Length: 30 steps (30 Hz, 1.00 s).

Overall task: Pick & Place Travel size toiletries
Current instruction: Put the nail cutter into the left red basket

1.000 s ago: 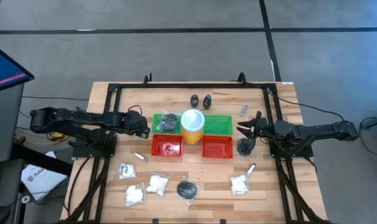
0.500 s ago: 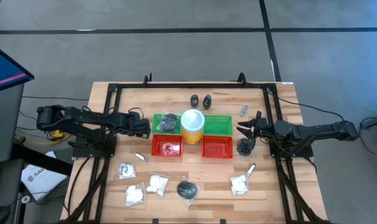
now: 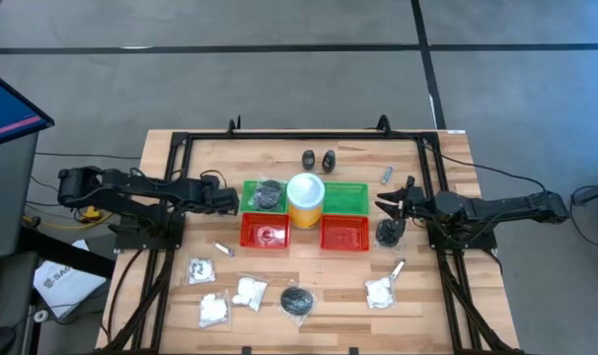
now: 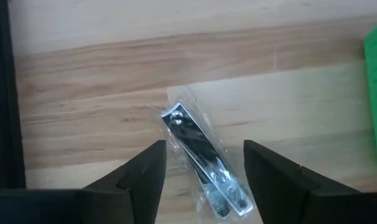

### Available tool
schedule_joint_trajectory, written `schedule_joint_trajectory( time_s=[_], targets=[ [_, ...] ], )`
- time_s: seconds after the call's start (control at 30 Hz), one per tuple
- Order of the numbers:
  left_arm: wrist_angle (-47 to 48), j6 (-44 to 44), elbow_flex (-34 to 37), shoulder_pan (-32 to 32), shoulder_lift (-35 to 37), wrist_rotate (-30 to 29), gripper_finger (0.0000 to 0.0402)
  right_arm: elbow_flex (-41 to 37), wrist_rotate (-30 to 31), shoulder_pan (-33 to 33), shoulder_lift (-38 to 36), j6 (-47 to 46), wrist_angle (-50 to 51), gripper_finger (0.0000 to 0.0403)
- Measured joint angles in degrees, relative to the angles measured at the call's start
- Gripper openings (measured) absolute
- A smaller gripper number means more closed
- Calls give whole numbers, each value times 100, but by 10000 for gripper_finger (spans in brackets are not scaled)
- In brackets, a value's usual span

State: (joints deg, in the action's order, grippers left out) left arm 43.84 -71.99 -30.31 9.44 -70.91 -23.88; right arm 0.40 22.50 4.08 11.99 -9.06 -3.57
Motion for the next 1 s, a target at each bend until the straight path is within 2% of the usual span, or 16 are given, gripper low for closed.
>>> schedule_joint_trajectory(
  time_s=[0.2,0.6,1.0],
  targets=[
    [-27,-116,7,66,-8,-23,229,-1,0,0,0,0,0,109],
    [-164,-166,12,459,-522,-183,219,-1,0,0,0,2,0,109],
    [-439,-159,4,489,-838,-137,218,0,-2,0,0,1,2,109]
  ],
)
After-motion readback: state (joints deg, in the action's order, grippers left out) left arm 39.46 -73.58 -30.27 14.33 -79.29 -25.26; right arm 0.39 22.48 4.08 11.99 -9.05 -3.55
